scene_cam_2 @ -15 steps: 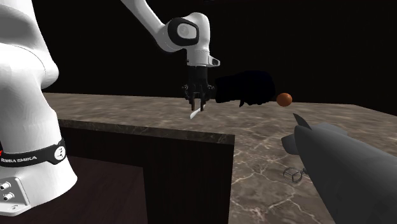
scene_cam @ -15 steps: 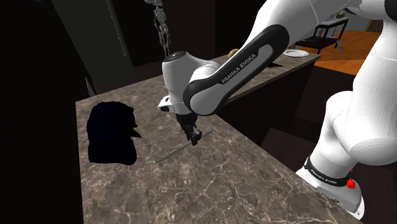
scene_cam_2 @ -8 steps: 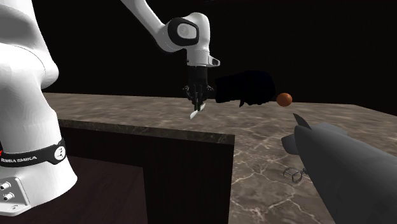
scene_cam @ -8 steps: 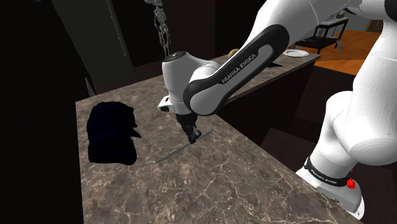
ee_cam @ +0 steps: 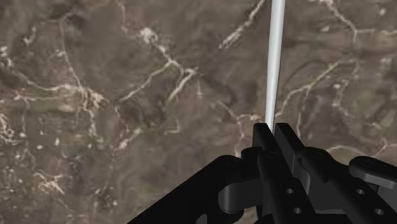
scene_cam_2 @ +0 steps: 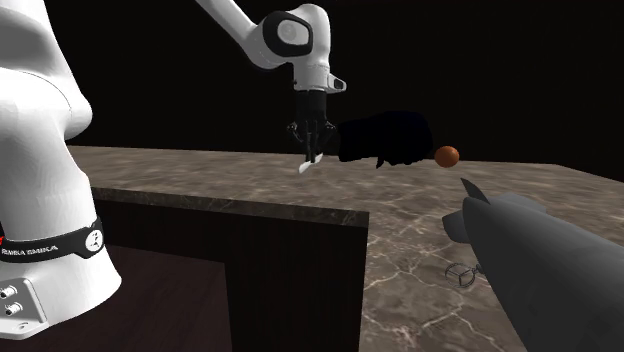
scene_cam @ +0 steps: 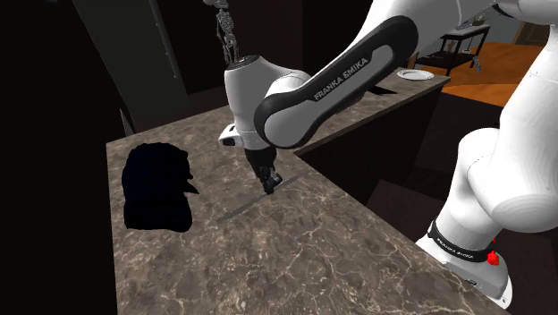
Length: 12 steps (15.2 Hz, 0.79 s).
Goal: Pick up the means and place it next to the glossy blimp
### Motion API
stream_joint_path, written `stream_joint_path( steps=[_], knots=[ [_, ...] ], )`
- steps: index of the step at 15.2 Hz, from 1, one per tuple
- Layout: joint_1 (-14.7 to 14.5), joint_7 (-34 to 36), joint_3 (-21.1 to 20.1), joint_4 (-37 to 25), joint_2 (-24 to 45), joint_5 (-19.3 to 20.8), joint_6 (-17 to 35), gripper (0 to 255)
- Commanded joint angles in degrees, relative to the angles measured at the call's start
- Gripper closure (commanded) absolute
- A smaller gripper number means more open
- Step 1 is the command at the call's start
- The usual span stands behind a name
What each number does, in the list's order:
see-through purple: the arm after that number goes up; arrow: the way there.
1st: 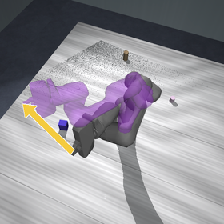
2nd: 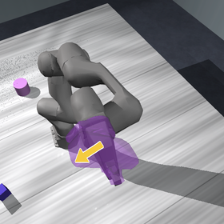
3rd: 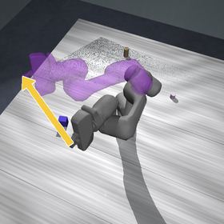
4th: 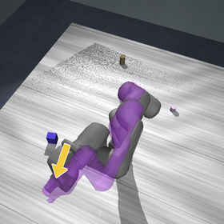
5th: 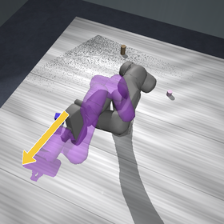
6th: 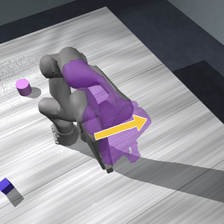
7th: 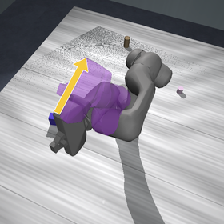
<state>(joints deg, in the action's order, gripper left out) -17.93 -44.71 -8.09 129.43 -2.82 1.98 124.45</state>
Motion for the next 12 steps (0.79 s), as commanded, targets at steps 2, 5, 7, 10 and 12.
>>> stream_joint_path(
  steps=[2,5,7,10,12],
  knots=[
    [0.0,-0.2,0.0,-1.2,-1.2,-0.3,-2.4,255],
    [0.0,-0.4,0.1,-2.5,-2.2,-0.5,-4.7,255],
    [0.0,-0.6,0.1,-3.4,-2.8,-0.6,-6.2,255],
    [0.0,-0.7,0.1,-4.9,-3.7,-0.7,-8.5,255],
    [0.0,-0.8,0.1,-5.9,-4.2,-0.8,-10.1,255]
  ],
)
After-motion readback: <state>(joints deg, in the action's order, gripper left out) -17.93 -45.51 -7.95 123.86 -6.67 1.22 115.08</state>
